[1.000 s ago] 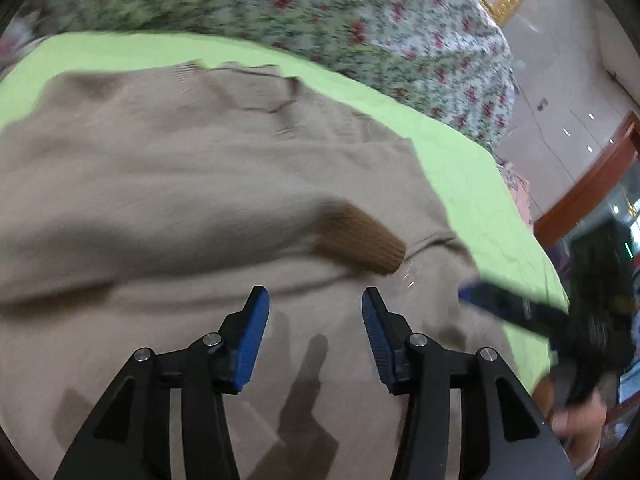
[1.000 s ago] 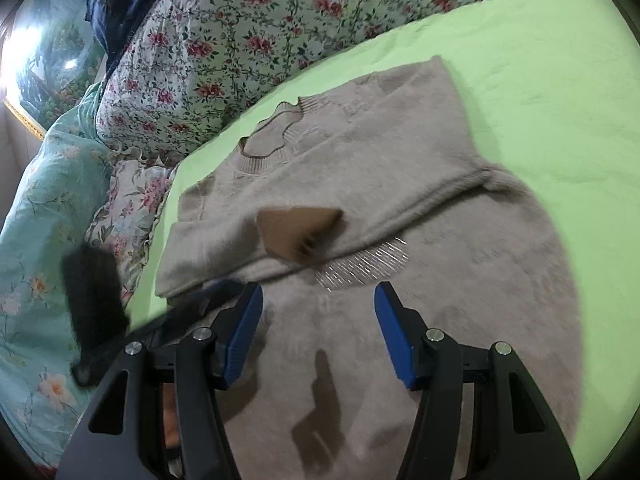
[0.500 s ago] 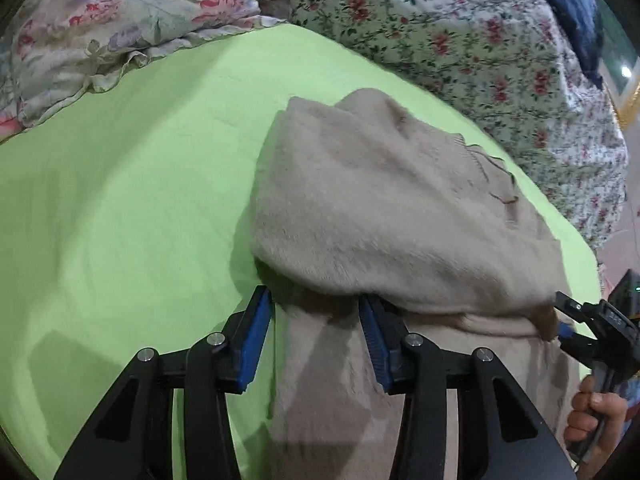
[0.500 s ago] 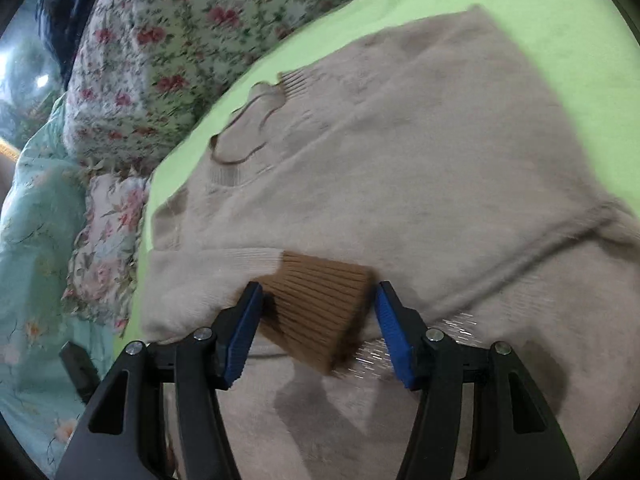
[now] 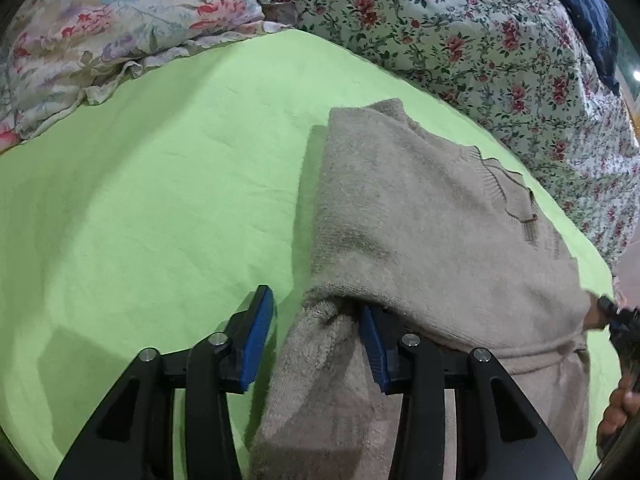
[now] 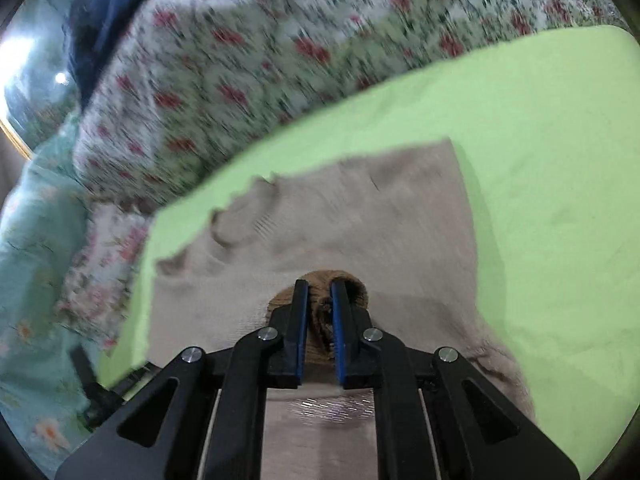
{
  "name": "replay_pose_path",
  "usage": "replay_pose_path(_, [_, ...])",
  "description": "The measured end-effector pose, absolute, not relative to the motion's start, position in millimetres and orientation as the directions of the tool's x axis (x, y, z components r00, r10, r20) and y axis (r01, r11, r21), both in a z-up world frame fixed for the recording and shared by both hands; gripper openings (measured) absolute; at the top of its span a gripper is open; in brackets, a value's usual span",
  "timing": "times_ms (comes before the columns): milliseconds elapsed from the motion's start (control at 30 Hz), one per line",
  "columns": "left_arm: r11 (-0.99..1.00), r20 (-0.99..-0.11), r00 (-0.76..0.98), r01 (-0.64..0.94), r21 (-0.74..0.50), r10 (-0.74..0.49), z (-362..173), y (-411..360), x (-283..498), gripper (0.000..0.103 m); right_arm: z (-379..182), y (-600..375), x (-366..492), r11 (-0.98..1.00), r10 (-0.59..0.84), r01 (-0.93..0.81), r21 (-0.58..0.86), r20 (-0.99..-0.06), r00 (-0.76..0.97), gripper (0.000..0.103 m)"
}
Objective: Fold small clothes
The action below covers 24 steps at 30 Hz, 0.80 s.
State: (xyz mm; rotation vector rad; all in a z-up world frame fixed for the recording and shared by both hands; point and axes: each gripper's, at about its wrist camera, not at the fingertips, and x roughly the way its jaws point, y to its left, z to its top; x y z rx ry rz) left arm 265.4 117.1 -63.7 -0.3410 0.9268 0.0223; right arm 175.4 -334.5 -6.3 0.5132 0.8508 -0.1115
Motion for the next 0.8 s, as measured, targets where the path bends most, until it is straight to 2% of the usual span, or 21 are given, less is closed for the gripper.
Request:
replay_pose_path(67, [0.934,-0.784,0.606,-0.187,-0.303,-0.133,-64,124,264,0.036,-13,-336,175,0.877,0.094,0.303,0.373,-0.752,0.652,0.012])
replay_pose_path(133, [0.927,-0.778,0.611,-0.192,-0.324,-0.145,-63,127,261,0.036,-6,-343,166,0.869,0.078,0.305,0.389,-0.717,0.693,0.01])
replay_pose_path(167, [0.932,-0.781,0.609,-0.187,-0.312,-0.139,-64,126,259,0.036,3,-346,161,0.873,0.041,0.308,0.379,-0.686,0.726,0.0])
replay_pose_path(267, [0.947,-0.787,0.606,-0.171,-0.271,-0.115,-65,121,256,0.036,17,-359,148,0.873,-0.064,0.356,0.334,-0.646,0.761,0.0])
replay_pose_path(367, [0.948,-0.786,0.608,-0.171,-0.269,-0.113,-64,119,256,0.034,-3,-367,160,0.873,-0.033,0.379,0.307,-0.738,0.674,0.001])
replay_pose_path(433, [0.95,-0.786,0.609,-0.168,-0.261,-0.108,-64,117,256,0.034,-12,-359,164,0.879,0.006,0.361,0.312,-0.764,0.645,0.002])
replay_pose_path(467, [0.95,-0.786,0.609,-0.168,-0.264,-0.11,-65,118,256,0.034,-16,-356,166,0.877,0.042,0.343,0.336,-0.766,0.642,0.009])
replay_pose_path(500, [0.948,-0.785,0.608,-0.17,-0.269,-0.114,-65,118,257,0.034,-19,-355,167,0.874,0.065,0.335,0.351,-0.769,0.636,0.033])
replay_pose_path(533, [0.945,-0.784,0.608,-0.17,-0.278,-0.121,-65,120,257,0.034,-22,-353,167,0.872,0.063,0.343,0.348,-0.776,0.627,0.051])
replay_pose_path(567, [0.945,-0.784,0.608,-0.169,-0.28,-0.124,-65,120,257,0.034,-24,-353,167,0.87,0.048,0.355,0.341,-0.777,0.627,0.073])
replay_pose_path(600, [0.945,-0.785,0.607,-0.167,-0.281,-0.126,-65,121,258,0.034,-26,-353,167,0.87,0.042,0.356,0.34,-0.772,0.634,0.073])
replay_pose_path(667, [0.947,-0.786,0.605,-0.166,-0.276,-0.123,-65,120,258,0.034,-35,-351,173,0.872,0.071,0.344,0.348,-0.785,0.616,0.071])
replay_pose_path(733, [0.95,-0.789,0.603,-0.164,-0.265,-0.116,-65,117,261,0.034,-46,-343,184,0.877,0.119,0.319,0.36,-0.805,0.581,0.065])
replay_pose_path(767, [0.952,-0.791,0.602,-0.161,-0.26,-0.114,-65,116,263,0.034,-51,-339,189,0.886,0.118,0.316,0.34,-0.823,0.555,0.044])
replay_pose_path(800, [0.954,-0.792,0.6,-0.157,-0.254,-0.112,-64,114,265,0.034,-54,-334,194,0.899,0.104,0.313,0.307,-0.843,0.528,0.016])
